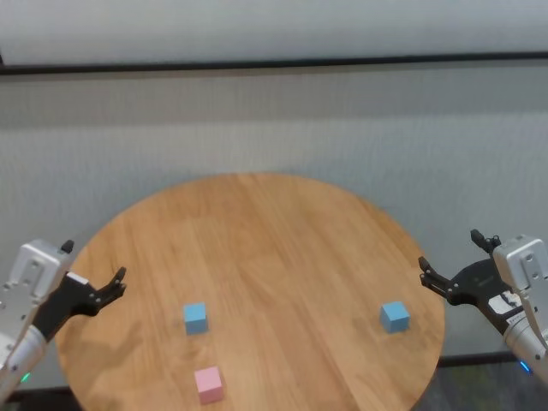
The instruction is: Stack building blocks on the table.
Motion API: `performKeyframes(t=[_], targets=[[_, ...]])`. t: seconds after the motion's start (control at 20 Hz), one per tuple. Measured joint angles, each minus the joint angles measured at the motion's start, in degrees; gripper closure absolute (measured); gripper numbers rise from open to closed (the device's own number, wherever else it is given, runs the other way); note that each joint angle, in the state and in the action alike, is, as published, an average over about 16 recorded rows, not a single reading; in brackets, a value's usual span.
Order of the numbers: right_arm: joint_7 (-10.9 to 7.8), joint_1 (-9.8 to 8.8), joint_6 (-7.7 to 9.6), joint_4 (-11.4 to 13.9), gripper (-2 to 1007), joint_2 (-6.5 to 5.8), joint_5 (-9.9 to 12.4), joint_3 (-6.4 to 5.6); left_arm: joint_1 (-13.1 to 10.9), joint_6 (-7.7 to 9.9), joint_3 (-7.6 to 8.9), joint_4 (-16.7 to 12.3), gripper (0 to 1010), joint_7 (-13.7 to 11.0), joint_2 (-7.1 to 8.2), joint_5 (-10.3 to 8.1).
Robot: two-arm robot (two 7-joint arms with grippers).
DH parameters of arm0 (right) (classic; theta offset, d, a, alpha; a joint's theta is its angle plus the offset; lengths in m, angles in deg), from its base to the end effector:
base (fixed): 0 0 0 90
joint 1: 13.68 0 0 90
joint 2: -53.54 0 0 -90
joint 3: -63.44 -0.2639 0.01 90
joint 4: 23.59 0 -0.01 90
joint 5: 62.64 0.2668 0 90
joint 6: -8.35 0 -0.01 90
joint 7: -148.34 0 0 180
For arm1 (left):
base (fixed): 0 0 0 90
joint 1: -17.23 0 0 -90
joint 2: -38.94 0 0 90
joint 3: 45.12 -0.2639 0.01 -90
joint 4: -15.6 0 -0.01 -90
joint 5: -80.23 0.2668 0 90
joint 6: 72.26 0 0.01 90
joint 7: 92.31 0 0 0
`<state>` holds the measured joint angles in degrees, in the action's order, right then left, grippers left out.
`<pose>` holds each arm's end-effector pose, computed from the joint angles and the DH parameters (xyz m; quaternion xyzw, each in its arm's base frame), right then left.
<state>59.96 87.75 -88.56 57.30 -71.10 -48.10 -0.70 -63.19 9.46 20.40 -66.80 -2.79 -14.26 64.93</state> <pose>0.3141 -0.0790 -0.2732 -0.1415 -0.1325 -0.5799 0.7913 0.3071 0.0915 -0.2702 0.1409 -0.1384 0.5679 0.7990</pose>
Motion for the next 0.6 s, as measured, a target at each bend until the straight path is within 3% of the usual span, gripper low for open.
performKeyframes(t=[0.3,0.6], targets=[[0.0,0.0,0.0,0.0,4,0.0,0.0,0.0,-4.32,-3.28,2.72,-2.9,10,-4.02,4.29,-2.26],[0.0,0.0,0.0,0.0,4,0.0,0.0,0.0,-9.71,-7.64,5.06,-6.59,10,-10.76,8.99,-6.12]])
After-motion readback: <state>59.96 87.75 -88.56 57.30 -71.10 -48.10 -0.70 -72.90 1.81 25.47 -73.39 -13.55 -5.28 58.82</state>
